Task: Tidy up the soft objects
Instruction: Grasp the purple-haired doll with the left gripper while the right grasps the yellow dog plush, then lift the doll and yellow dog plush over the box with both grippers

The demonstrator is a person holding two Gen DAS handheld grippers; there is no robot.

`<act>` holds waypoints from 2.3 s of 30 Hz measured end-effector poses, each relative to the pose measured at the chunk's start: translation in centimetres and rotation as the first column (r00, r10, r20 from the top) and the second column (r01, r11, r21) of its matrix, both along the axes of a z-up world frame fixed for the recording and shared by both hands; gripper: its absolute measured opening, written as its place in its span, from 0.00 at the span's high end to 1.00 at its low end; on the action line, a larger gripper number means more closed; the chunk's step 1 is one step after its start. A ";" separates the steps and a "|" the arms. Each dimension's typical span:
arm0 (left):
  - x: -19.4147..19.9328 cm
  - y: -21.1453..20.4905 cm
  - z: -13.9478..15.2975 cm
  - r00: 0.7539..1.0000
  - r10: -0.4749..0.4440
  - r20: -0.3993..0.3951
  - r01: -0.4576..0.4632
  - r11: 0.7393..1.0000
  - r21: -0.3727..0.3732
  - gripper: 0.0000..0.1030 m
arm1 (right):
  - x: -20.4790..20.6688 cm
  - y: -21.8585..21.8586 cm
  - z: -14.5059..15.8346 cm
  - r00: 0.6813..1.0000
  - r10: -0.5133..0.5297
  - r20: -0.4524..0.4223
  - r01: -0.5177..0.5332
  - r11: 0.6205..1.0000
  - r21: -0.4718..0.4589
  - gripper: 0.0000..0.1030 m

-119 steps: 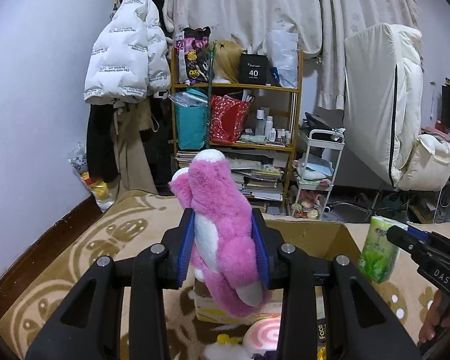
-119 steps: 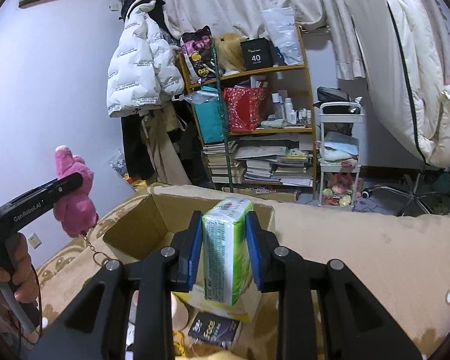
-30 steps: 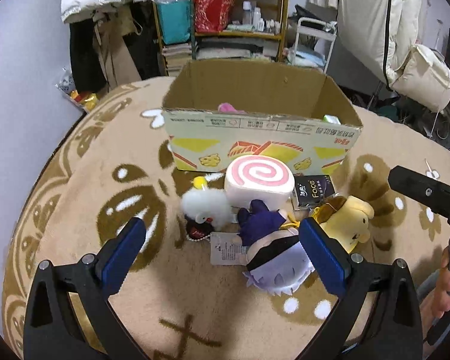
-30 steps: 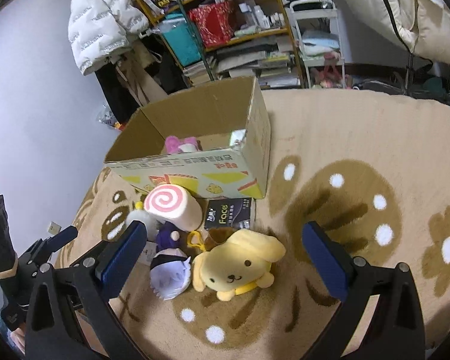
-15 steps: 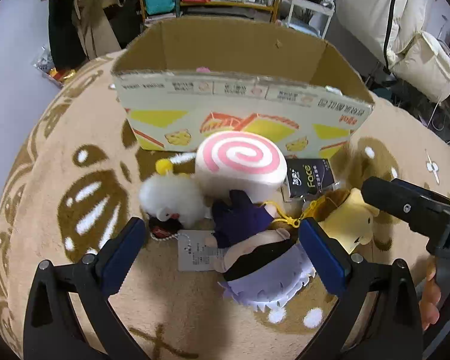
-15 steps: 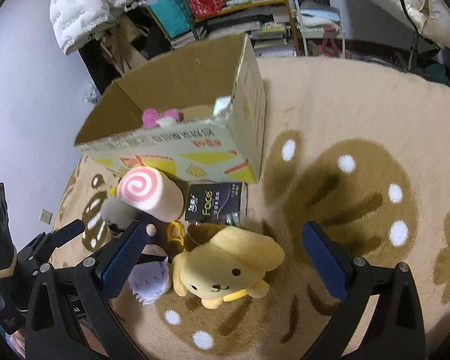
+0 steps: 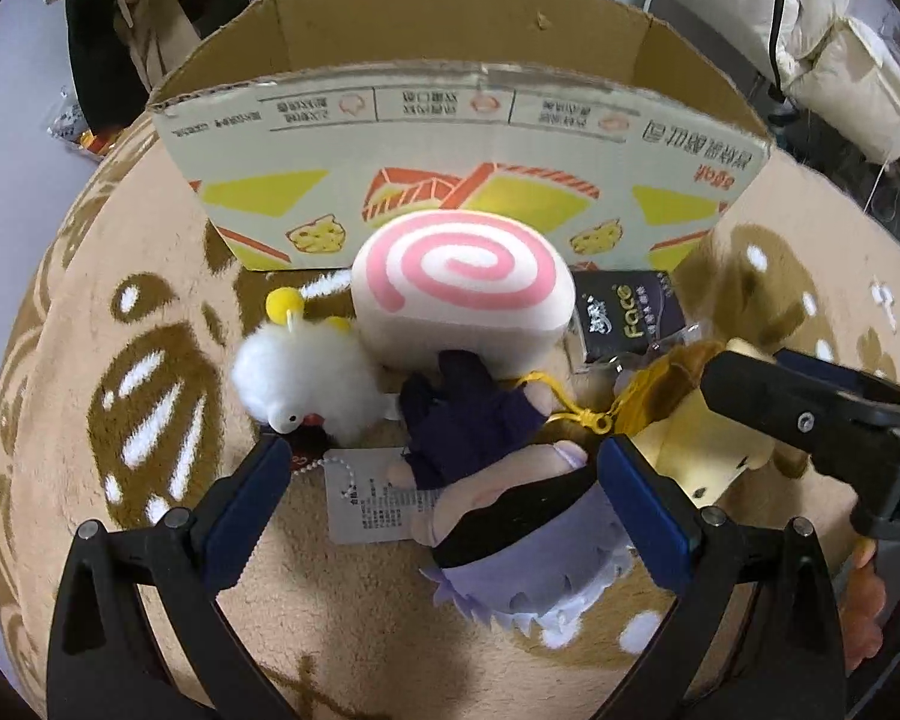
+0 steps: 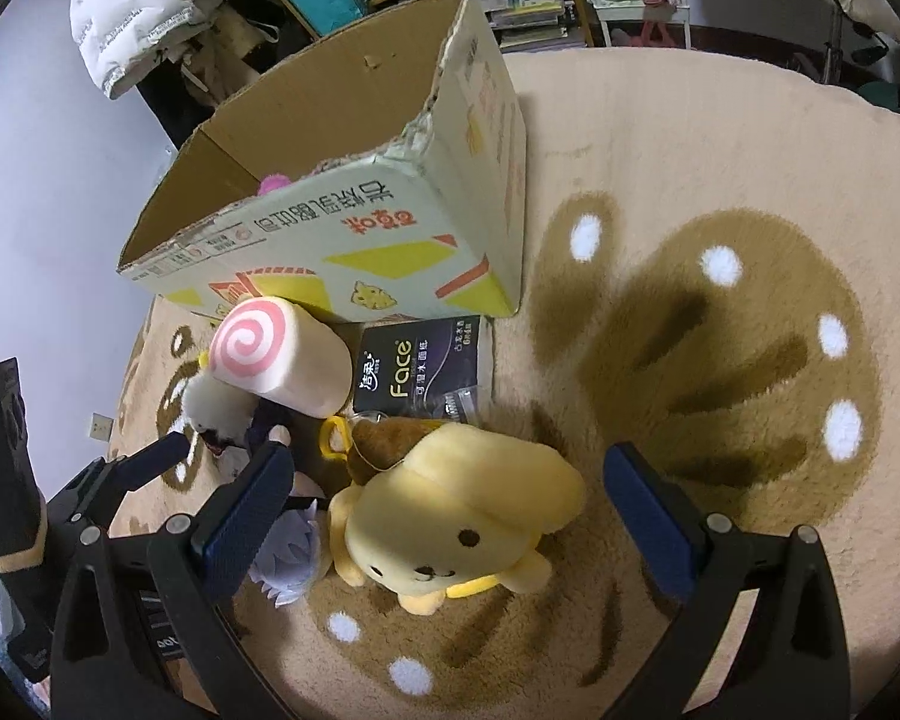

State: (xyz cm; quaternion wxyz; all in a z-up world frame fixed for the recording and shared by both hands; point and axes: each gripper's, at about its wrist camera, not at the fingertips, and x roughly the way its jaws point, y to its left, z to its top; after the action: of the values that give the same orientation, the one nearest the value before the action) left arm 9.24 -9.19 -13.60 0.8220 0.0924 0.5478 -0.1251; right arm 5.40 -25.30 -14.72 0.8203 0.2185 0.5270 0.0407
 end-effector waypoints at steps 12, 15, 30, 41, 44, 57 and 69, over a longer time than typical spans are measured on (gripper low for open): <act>-0.1 -0.1 -0.7 0.999 -0.021 -0.040 0.020 1.000 -0.020 0.02 | 0.7 1.0 -1.6 0.998 0.031 -0.062 -0.032 0.999 -0.015 0.02; -0.3 -0.4 -0.8 0.999 -0.034 -0.040 0.033 0.999 -0.005 0.02 | 0.9 1.4 -2.1 0.996 0.041 -0.082 -0.041 0.999 -0.004 0.11; -2.5 -1.5 -1.3 0.991 -0.057 -0.118 0.056 0.998 -0.017 0.13 | 0.3 2.7 -2.4 0.993 0.075 -0.086 -0.077 0.997 -0.024 0.32; -4.6 -2.0 -2.8 0.963 -0.095 -0.251 0.067 0.991 -0.116 0.30 | -0.8 2.5 -0.3 0.997 0.065 -0.038 -0.067 0.995 -0.073 0.36; -5.5 -3.1 -2.9 0.963 -0.122 -0.239 0.107 0.991 -0.075 0.37 | -1.5 1.8 0.5 0.999 0.046 -0.010 -0.047 0.997 -0.065 0.37; -7.9 -1.8 1.6 0.999 -0.045 0.004 0.045 0.999 -0.014 0.43 | -3.2 0.8 3.4 0.992 0.023 0.123 -0.014 0.997 -0.074 0.37; -10.8 -0.6 8.0 0.930 0.045 0.366 -0.023 0.998 -0.064 0.43 | -4.5 1.3 8.6 0.924 0.056 0.379 0.007 0.987 -0.162 0.37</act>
State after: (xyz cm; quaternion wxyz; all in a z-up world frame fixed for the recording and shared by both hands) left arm -1.56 -9.81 -5.59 0.9142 0.0807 0.3823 -0.1074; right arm 0.91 -24.02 -6.14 0.9216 0.1331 0.3612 0.0502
